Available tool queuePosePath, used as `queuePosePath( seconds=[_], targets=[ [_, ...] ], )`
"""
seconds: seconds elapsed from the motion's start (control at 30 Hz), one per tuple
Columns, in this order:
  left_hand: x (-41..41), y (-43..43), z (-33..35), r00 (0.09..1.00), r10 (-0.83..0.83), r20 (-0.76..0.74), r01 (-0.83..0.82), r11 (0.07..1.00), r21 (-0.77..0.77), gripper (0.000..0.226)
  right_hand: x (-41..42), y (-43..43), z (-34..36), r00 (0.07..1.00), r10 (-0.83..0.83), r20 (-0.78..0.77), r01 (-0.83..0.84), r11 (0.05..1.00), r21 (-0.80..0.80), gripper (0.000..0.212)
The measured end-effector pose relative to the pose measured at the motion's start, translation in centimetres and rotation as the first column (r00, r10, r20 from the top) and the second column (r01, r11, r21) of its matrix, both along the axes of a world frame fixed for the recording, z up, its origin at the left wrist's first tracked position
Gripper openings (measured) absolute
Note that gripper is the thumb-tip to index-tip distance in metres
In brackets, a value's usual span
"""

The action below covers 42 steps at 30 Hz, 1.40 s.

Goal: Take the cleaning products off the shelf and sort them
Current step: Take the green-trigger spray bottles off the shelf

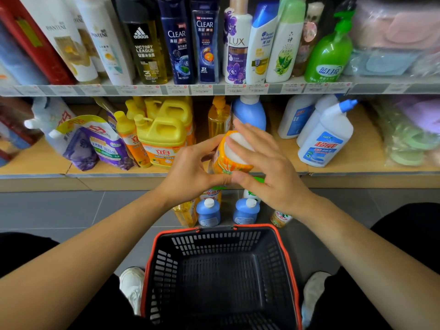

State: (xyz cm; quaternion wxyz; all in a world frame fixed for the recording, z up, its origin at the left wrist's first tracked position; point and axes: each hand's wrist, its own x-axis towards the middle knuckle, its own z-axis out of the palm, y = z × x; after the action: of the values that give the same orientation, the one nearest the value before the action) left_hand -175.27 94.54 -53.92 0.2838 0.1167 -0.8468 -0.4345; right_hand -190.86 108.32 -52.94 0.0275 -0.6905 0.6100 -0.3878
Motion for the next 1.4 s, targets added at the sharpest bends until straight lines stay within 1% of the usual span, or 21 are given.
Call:
queuePosePath(
  seconds=[0.1, 0.23, 0.3, 0.43, 0.5, 0.57, 0.6, 0.67, 0.7, 0.77, 0.83, 0.87, 0.9, 0.97, 1.03, 1.1, 1.17, 1.23, 1.27, 1.33, 1.4],
  targets=[
    [0.3, -0.5, 0.1, 1.000, 0.004, 0.000, -0.004, 1.000, -0.006, 0.081, -0.3, 0.5, -0.1, 0.996, 0.061, -0.061, -0.065, 0.995, -0.078, 0.043],
    [0.7, -0.9, 0.0, 0.999, 0.032, 0.011, -0.032, 0.999, 0.012, 0.080, -0.2, 1.0, -0.4, 0.990, 0.049, -0.132, -0.072, 0.981, -0.178, 0.039],
    [0.7, -1.0, 0.0, 0.998, 0.047, 0.028, -0.047, 0.999, 0.005, 0.080, -0.1, 1.3, -0.5, 0.992, 0.016, -0.127, -0.044, 0.976, -0.215, 0.035],
    [0.7, -1.2, -0.1, 0.993, 0.083, 0.079, -0.086, 0.996, 0.037, 0.078, -0.5, 1.7, -0.3, 0.993, -0.079, -0.084, 0.047, 0.944, -0.327, 0.008],
    [0.6, -1.3, -0.2, 0.992, 0.101, 0.078, -0.109, 0.989, 0.099, 0.070, -1.0, 1.6, -0.5, 0.993, -0.108, -0.039, 0.090, 0.941, -0.327, 0.007],
    [0.6, -1.3, 0.0, 0.991, 0.121, 0.059, -0.130, 0.970, 0.205, 0.061, -1.5, 1.5, -1.1, 0.989, -0.142, 0.030, 0.145, 0.958, -0.247, 0.012],
    [0.6, -1.4, 0.1, 0.990, 0.133, 0.041, -0.139, 0.957, 0.255, 0.056, -1.8, 1.3, -1.5, 0.980, -0.171, 0.100, 0.185, 0.971, -0.152, 0.017],
    [0.6, -1.4, 0.5, 0.987, 0.159, -0.005, -0.147, 0.927, 0.344, 0.048, -2.4, 0.8, -2.4, 0.930, -0.249, 0.271, 0.214, 0.965, 0.150, 0.034],
    [0.5, -1.4, 0.8, 0.985, 0.172, -0.029, -0.147, 0.909, 0.389, 0.048, -2.7, 0.5, -2.9, 0.900, -0.294, 0.321, 0.195, 0.932, 0.307, 0.044],
    [0.4, -1.4, 1.1, 0.979, 0.189, -0.077, -0.131, 0.871, 0.474, 0.058, -3.3, 0.1, -4.4, 0.869, -0.362, 0.338, 0.138, 0.832, 0.537, 0.065],
    [0.1, -1.4, 1.1, 0.967, 0.224, -0.121, -0.125, 0.831, 0.542, 0.073, -3.3, -0.2, -6.0, 0.855, -0.379, 0.355, 0.066, 0.757, 0.650, 0.074],
    [0.1, -1.5, 1.0, 0.960, 0.246, -0.137, -0.126, 0.811, 0.571, 0.078, -3.1, -0.2, -6.7, 0.843, -0.379, 0.381, 0.031, 0.742, 0.670, 0.072],
    [0.0, -1.6, 0.8, 0.953, 0.265, -0.145, -0.129, 0.791, 0.598, 0.080, -2.8, -0.3, -7.4, 0.820, -0.385, 0.424, -0.002, 0.739, 0.674, 0.066],
    [-0.1, -2.0, 0.2, 0.949, 0.283, -0.137, -0.132, 0.755, 0.643, 0.076, -2.2, -0.5, -8.5, 0.721, -0.416, 0.555, -0.050, 0.767, 0.640, 0.051],
    [-0.4, -2.5, -0.6, 0.951, 0.276, -0.137, -0.111, 0.722, 0.683, 0.064, -1.9, -0.6, -9.0, 0.602, -0.442, 0.665, -0.043, 0.813, 0.580, 0.042],
    [-0.6, -3.3, -1.3, 0.941, 0.312, -0.135, -0.104, 0.643, 0.759, 0.054, -2.6, -0.7, -8.8, 0.519, -0.435, 0.736, -0.019, 0.855, 0.519, 0.038],
    [-0.7, -4.1, -2.3, 0.932, 0.360, -0.052, -0.174, 0.567, 0.805, 0.046, -4.0, -0.7, -7.6, 0.419, -0.416, 0.807, 0.013, 0.892, 0.452, 0.040],
    [-0.9, -4.3, -4.0, 0.936, 0.333, 0.116, -0.292, 0.549, 0.783, 0.034, -5.7, -0.9, -6.0, 0.306, -0.363, 0.880, 0.048, 0.929, 0.366, 0.036],
    [-1.0, -4.1, -5.0, 0.931, 0.298, 0.211, -0.349, 0.558, 0.753, 0.028, -6.5, -1.1, -5.2, 0.331, -0.341, 0.880, 0.086, 0.940, 0.331, 0.031],
    [-1.3, -3.5, -6.7, 0.909, 0.207, 0.362, -0.410, 0.606, 0.682, 0.022, -8.0, -1.4, -4.1, 0.499, -0.352, 0.792, 0.182, 0.936, 0.301, 0.025],
    [-1.7, -3.2, -8.0, 0.889, 0.091, 0.448, -0.372, 0.713, 0.594, 0.019, -9.4, -1.5, -3.2, 0.626, -0.366, 0.689, 0.225, 0.930, 0.291, 0.026]
  ],
)
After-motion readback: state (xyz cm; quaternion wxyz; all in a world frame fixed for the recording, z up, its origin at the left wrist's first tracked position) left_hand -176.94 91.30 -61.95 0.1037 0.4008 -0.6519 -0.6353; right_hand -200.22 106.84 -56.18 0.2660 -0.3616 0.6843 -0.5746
